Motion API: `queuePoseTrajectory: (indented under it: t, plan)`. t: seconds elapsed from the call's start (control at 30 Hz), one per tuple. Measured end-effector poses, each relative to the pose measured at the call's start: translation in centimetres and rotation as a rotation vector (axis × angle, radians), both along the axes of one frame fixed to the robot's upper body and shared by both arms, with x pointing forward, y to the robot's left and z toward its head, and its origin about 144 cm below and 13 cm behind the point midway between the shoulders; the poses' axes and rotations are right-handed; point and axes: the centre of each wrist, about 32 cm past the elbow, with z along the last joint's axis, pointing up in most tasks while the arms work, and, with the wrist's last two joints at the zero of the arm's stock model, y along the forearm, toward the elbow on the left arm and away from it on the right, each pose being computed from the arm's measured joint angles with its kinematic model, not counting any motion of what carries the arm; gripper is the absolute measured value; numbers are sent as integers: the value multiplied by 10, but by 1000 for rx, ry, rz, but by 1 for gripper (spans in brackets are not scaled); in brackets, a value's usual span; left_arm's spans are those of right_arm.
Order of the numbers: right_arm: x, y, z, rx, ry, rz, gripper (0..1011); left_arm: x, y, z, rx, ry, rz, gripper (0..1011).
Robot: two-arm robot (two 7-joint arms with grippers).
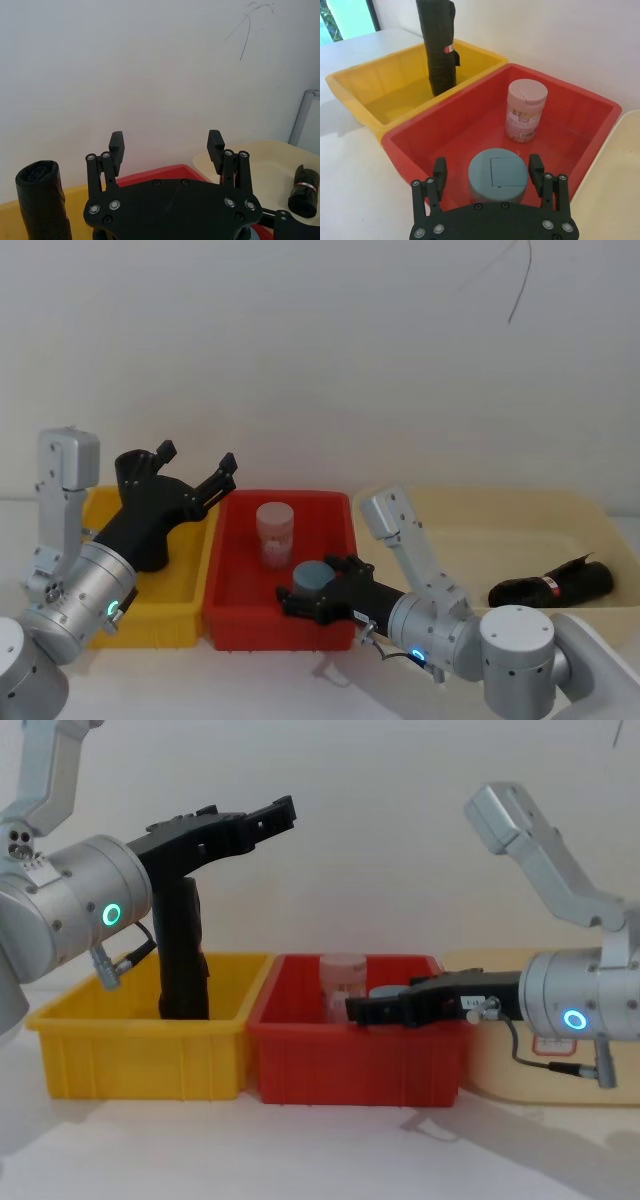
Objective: Pick up the garbage bag with the one hand and transfer it to the other hand.
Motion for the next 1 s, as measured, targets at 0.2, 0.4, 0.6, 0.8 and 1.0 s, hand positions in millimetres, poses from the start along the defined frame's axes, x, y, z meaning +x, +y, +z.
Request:
queuePoseTrajectory:
  t: [0.2, 0.4, 0.6, 0.8, 1.0]
  plan:
    - [1, 0, 0, 2, 2, -9, 987, 0, 0, 0, 0, 0, 0, 1001]
    - [1, 0, 0, 5, 6, -21, 872, 0, 0, 0, 0, 0, 0, 1001]
    - [2, -1, 1, 3, 10, -29, 690, 0, 0, 0, 0, 0, 0, 1001]
    - [2, -1, 2, -5, 9, -25, 656, 0, 0, 0, 0, 0, 0, 1001]
    - [2, -1, 6, -12, -3, -20, 656, 0, 0, 0, 0, 0, 0, 1001]
